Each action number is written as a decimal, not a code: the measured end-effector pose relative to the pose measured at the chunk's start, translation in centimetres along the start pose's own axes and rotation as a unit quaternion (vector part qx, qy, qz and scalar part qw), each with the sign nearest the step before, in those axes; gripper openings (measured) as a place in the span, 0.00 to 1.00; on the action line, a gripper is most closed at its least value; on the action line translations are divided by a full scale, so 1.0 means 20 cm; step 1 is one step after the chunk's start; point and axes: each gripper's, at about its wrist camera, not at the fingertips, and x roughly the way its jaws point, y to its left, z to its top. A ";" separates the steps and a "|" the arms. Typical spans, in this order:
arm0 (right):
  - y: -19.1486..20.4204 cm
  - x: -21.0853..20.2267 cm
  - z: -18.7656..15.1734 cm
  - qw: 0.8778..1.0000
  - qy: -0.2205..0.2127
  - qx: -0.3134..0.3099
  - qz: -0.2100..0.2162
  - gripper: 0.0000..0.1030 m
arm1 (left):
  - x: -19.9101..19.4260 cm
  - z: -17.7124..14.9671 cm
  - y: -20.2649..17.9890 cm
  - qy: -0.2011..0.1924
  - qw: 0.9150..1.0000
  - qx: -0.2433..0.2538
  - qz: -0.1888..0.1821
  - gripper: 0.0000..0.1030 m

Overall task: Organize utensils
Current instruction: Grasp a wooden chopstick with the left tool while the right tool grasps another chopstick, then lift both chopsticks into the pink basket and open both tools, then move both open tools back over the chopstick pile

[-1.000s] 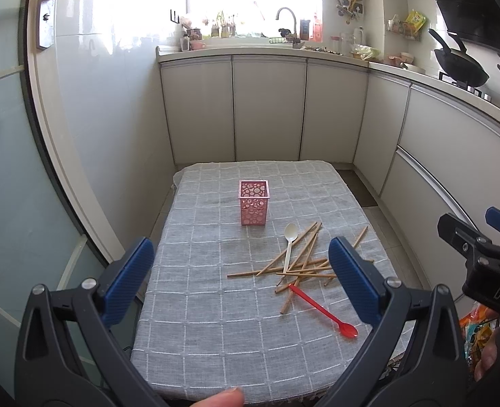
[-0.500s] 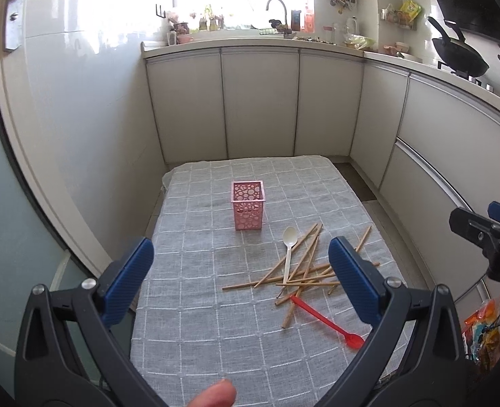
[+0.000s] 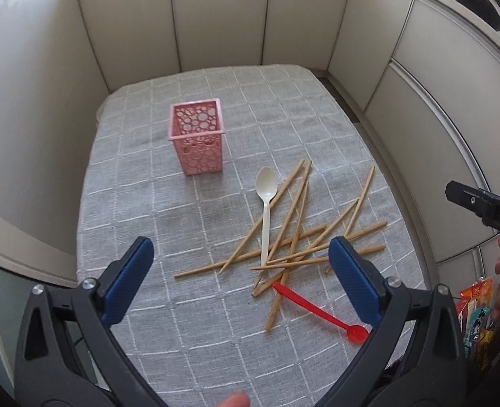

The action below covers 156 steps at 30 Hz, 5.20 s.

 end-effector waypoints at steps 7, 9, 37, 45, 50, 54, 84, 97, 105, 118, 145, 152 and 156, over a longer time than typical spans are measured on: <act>-0.05 0.19 0.09 0.999 0.030 0.019 0.025 0.99 | 0.42 0.23 -0.17 0.050 0.997 0.055 -0.029 0.74; -0.05 0.27 0.11 0.997 0.053 0.028 0.049 0.95 | 0.54 0.30 -0.22 0.060 0.995 0.064 -0.037 0.65; -0.27 0.96 0.18 0.969 0.114 0.178 0.124 0.53 | 1.21 0.45 -0.33 0.124 0.988 0.083 -0.049 0.08; -0.19 0.99 0.19 0.983 0.099 0.135 0.074 0.22 | 0.92 0.46 -0.21 0.062 0.994 0.069 -0.050 0.08; -0.13 0.98 0.17 0.986 0.100 0.114 0.069 0.12 | 0.69 0.44 -0.12 0.015 0.997 0.048 -0.060 0.08; -0.11 0.93 0.18 0.985 0.095 0.116 0.085 0.09 | 0.54 0.42 -0.06 -0.021 0.997 0.028 -0.065 0.08; 0.80 -0.16 0.47 0.923 -0.321 0.000 0.210 0.08 | -0.17 0.51 0.66 -0.389 0.911 -0.128 -0.042 0.08; 1.17 0.19 0.56 0.899 -0.370 -0.047 0.228 0.08 | 0.16 0.53 0.65 -0.405 0.909 -0.088 -0.042 0.08; 1.14 0.46 0.57 0.920 -0.311 -0.043 0.233 0.09 | 0.36 0.56 0.69 -0.344 0.931 -0.101 -0.063 0.08; 0.99 0.32 0.56 0.931 -0.280 -0.017 0.234 0.43 | 0.23 0.54 0.66 -0.289 0.946 -0.127 -0.072 0.56; 0.37 0.01 -0.05 0.989 -0.102 0.020 0.106 0.79 | 0.09 -0.14 0.25 -0.008 0.999 -0.013 0.033 0.95; 0.27 0.16 -0.17 0.997 -0.008 0.010 0.081 0.79 | 0.27 -0.32 0.16 0.074 0.997 0.012 0.007 0.95; 0.20 0.26 -0.19 0.997 0.038 0.012 0.061 0.79 | 0.37 -0.33 0.16 0.089 0.995 0.028 0.029 0.95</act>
